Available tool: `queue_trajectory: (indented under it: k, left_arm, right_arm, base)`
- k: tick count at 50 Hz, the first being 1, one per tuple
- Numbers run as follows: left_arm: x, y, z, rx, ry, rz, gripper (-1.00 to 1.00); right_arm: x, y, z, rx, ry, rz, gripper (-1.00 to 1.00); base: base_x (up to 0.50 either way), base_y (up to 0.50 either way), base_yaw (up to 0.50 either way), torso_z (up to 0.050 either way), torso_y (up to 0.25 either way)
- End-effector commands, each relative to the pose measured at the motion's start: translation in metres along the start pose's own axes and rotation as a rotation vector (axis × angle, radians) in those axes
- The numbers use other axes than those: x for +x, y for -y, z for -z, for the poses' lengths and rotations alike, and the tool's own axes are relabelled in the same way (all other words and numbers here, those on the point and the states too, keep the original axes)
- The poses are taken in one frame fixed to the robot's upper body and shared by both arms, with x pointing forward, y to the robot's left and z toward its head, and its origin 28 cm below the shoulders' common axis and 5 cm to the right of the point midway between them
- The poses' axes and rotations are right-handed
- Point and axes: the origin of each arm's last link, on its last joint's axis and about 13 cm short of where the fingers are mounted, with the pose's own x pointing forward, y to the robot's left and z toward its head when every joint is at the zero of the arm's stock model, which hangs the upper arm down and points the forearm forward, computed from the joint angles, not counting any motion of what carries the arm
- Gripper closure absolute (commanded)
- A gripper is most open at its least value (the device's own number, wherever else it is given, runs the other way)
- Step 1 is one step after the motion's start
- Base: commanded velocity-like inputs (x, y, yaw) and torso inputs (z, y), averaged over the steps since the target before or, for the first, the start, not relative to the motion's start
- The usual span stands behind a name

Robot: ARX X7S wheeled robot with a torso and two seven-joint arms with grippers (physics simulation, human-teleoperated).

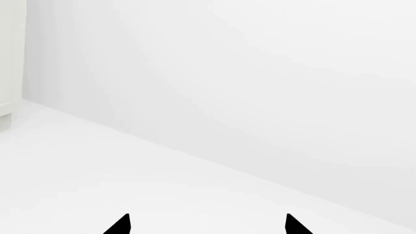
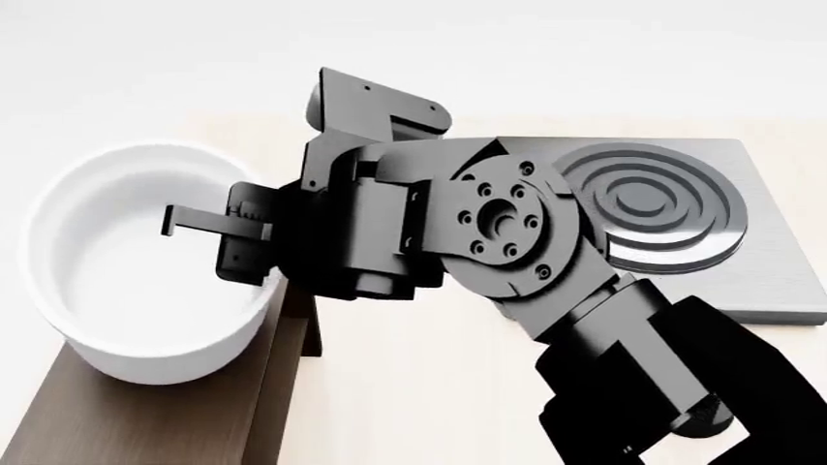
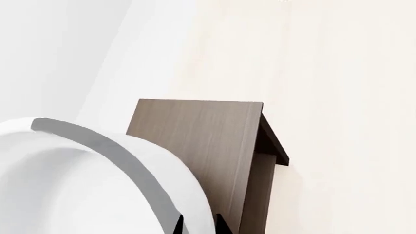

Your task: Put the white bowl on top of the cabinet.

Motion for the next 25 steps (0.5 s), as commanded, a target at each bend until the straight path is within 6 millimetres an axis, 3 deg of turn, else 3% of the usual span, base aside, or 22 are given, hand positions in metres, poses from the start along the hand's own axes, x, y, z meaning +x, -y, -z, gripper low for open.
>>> queue_trajectory:
  k: [1,13,14,25]
  left_arm:
    - [0.0000,-0.0003,-0.0004,-0.001,0.002,0.000,-1.00]
    - [-0.0001,-0.0004,-0.0002,-0.001,0.001,0.000,-1.00]
    - [-0.0001,-0.0003,-0.0002,-0.001,0.001,0.000,-1.00]
    - [0.0001,0.0003,0.0000,-0.001,0.001,0.001,-1.00]
  right_arm:
    - [-0.0018,-0.0023,-0.0041,0.024,0.017,-0.032,1.00]
    - [0.0021,-0.0002,-0.0035,0.028,0.018,-0.024,1.00]
    - [0.0023,0.0000,-0.0035,0.025,0.015,-0.019,-1.00]
    - [0.0015,-0.0001,-0.0034,0.012,0.014,-0.012,-1.00]
  base:
    - [0.00,0.00,0.00,0.000,0.000]
    - [0.00,0.00,0.00,0.000,0.000]
    - [0.00,0.00,0.00,0.000,0.000]
    - [0.00,0.00,0.00,0.000,0.000]
